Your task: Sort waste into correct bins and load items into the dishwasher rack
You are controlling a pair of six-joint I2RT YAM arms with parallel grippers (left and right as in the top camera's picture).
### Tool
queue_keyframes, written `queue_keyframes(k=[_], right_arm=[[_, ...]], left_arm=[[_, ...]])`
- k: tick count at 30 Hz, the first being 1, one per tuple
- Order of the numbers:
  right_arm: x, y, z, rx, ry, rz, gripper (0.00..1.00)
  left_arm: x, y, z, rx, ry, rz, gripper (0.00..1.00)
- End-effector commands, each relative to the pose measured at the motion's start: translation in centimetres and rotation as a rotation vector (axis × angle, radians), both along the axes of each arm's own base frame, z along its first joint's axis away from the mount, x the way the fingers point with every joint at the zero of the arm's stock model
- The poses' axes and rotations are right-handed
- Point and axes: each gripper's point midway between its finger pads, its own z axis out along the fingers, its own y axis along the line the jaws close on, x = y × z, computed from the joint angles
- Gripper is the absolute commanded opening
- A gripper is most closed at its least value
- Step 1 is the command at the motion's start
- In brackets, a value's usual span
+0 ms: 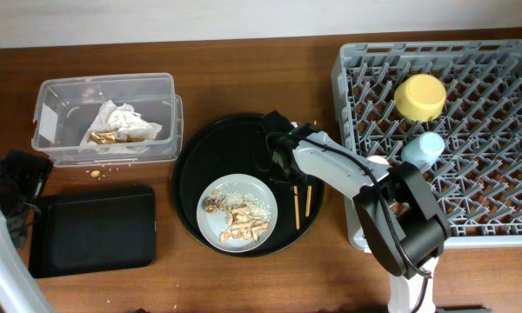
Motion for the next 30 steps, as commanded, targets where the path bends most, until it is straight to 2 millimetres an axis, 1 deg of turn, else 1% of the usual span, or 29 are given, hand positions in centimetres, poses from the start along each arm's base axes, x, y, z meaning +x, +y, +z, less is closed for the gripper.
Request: queue_keyframes(k=[1,7,10,11,12,14,18,20,21,23,25,26,28,30], right_arm=[[-0.4,-0.6,-1.0,-0.026,0.021,-0.014,0.13],[-0.4,-0.6,-1.3,-0.028,0.023,-0.013,0.15],[-0.7,-0.6,-2.4,-0.033,0.051,-0.013,0.15],[-1.0,-0.6,-3.2,-0.032,0.075,-0.012,0.15],[-1.2,-0.5,-3.4,-0.027,0.086,-0.011,0.12],[-1.2,-0.4,-3.2,-0.026,0.083,-0.011,0.05],[-0.9,-0.3,-1.7,-0.008,0.061,0.003,0.04],[-0.4,0.1,0.3,0.012,0.032,0.032,0.04],[0.2,0.3,2.4,0.024,0.004,0.058,0.04],[1.2,0.5,6.0,0.044,-0.045,0.111,0.04],[1.8,0.3,9.6,0.055,-0.084,0.158,0.04],[2.2,-0.2,11.8,0.057,-0.103,0.175,0.04],[2.7,-1.4,15.2,0.05,-0.137,0.199,0.04],[3.7,-3.8,19.2,0.017,-0.189,0.223,0.04]], left_arm=[[0.0,0.3,0.2,0.014,0.0,-0.007,0.99],[0.0,0.3,0.2,0.014,0.001,-0.007,0.99],[0.0,0.3,0.2,0.014,0.0,-0.007,0.99],[0.0,0.3,0.2,0.014,0.0,-0.007,0.99],[0.0,0.3,0.2,0.014,0.0,-0.007,0.99],[0.0,0.3,0.2,0.014,0.0,-0.007,0.99],[0.0,0.3,0.2,0.014,0.0,-0.007,0.99],[0.0,0.3,0.2,0.014,0.0,-0.007,0.99],[0.0,0.3,0.2,0.014,0.0,-0.007,0.99],[0.0,0.3,0.2,0.014,0.001,-0.007,0.99],[0.0,0.3,0.2,0.014,0.0,-0.007,0.99],[0.0,0.3,0.2,0.014,0.0,-0.007,0.99],[0.0,0.3,0.2,0.014,0.0,-0.007,0.99],[0.0,0.3,0.2,0.014,0.0,-0.007,0.99]])
